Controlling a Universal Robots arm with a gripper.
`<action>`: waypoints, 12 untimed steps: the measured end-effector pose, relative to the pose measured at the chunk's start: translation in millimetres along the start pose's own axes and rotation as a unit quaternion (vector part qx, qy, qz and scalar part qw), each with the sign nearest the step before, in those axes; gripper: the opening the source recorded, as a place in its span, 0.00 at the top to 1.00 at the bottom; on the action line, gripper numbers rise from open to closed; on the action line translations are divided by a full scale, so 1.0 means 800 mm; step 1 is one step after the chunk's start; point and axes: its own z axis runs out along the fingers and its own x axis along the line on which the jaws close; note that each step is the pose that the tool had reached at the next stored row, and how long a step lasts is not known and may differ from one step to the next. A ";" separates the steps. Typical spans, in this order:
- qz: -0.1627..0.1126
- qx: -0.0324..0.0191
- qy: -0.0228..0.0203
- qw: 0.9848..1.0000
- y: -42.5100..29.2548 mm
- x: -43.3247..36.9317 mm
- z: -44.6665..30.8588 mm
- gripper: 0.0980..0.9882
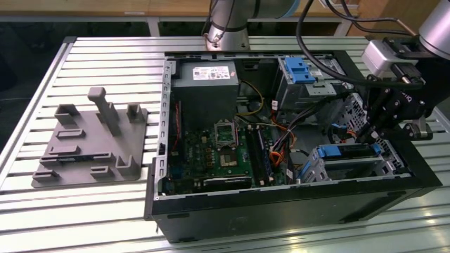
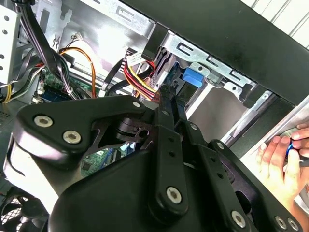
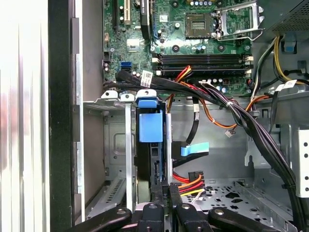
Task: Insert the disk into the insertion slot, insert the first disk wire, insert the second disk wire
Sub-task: 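Insert the first disk wire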
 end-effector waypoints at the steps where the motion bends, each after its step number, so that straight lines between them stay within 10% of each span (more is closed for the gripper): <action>1: 0.000 0.000 0.000 1.000 0.0000 0.000 0.0004 0.93; 12: 0.000 0.000 -0.005 1.000 -0.0001 0.003 0.0018 0.93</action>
